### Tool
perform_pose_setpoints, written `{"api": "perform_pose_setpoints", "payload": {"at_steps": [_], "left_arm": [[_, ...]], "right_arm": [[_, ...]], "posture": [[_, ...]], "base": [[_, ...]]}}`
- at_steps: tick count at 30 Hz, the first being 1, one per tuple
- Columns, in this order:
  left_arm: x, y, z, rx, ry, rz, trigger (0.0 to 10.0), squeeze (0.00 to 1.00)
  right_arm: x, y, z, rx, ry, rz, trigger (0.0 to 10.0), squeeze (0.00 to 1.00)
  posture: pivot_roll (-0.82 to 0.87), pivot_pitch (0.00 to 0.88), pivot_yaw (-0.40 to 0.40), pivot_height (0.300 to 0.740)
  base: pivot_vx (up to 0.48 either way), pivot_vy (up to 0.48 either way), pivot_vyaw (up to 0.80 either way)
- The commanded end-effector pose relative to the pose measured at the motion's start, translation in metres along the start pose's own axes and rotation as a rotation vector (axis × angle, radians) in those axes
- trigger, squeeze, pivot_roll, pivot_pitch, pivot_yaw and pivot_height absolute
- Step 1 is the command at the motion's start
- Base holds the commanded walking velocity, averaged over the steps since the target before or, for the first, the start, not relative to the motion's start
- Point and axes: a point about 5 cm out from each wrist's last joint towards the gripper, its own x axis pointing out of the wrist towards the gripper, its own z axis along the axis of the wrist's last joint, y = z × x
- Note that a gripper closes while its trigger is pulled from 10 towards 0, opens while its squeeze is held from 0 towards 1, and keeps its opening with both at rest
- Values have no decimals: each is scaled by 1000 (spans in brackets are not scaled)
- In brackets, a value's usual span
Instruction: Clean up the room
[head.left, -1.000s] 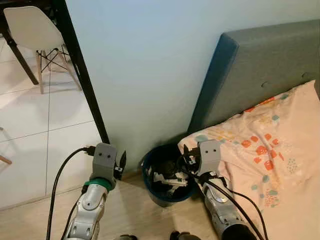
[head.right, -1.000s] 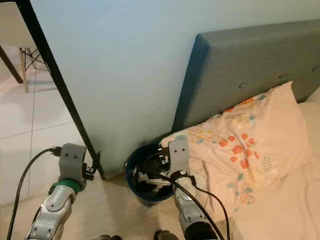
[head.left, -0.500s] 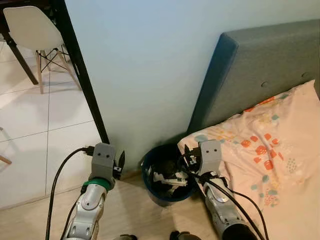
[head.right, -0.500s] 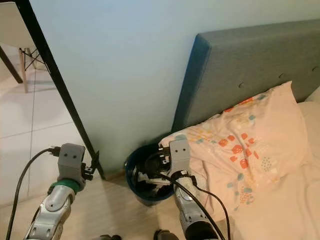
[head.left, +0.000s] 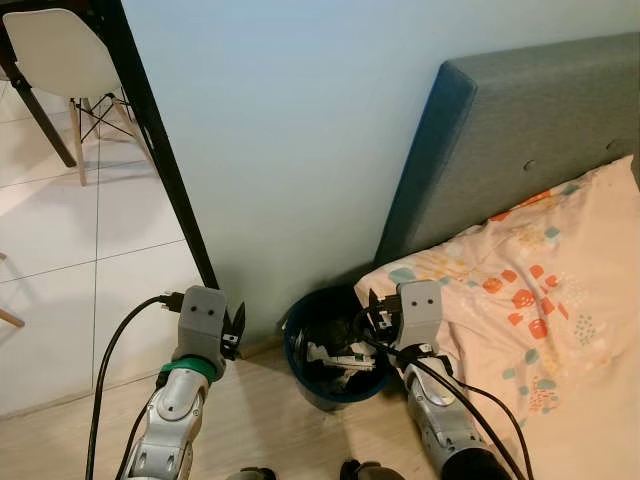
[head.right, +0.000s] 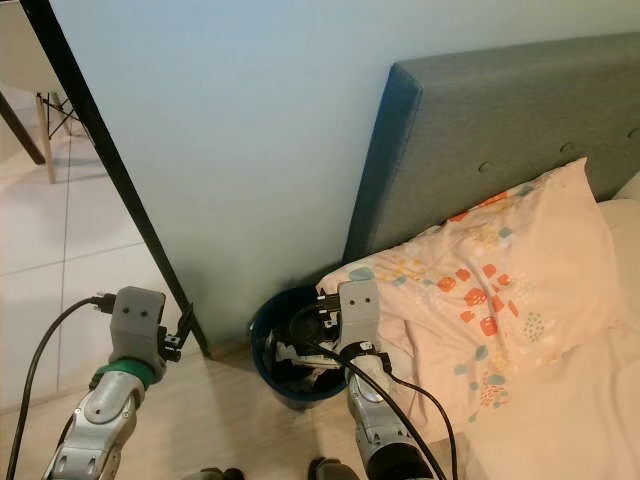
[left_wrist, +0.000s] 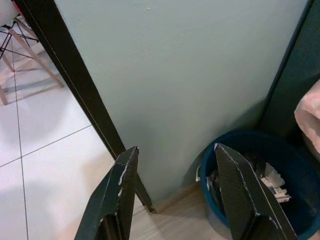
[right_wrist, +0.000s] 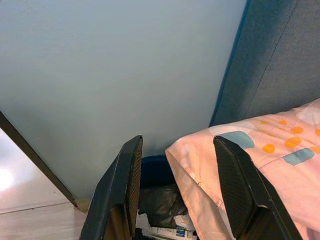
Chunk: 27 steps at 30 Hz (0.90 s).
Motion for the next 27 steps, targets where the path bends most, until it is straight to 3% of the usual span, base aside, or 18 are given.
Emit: {"api": "perform_pose_setpoints", "payload": {"at_steps": [1,27], "left_arm": [[-2,1,-4,-2,22,3,10000,0],[17,-5,4,-7,-4,8,10000,0]], "right_arm": [[-4,0,-7,14,26,-13,10000,0],[12,-9,6,-6,-2,-27,10000,0]], "posture": [[23,100,54,740],[8,4,39,740]], "base": [[0,0,0],[0,0,0]]}}
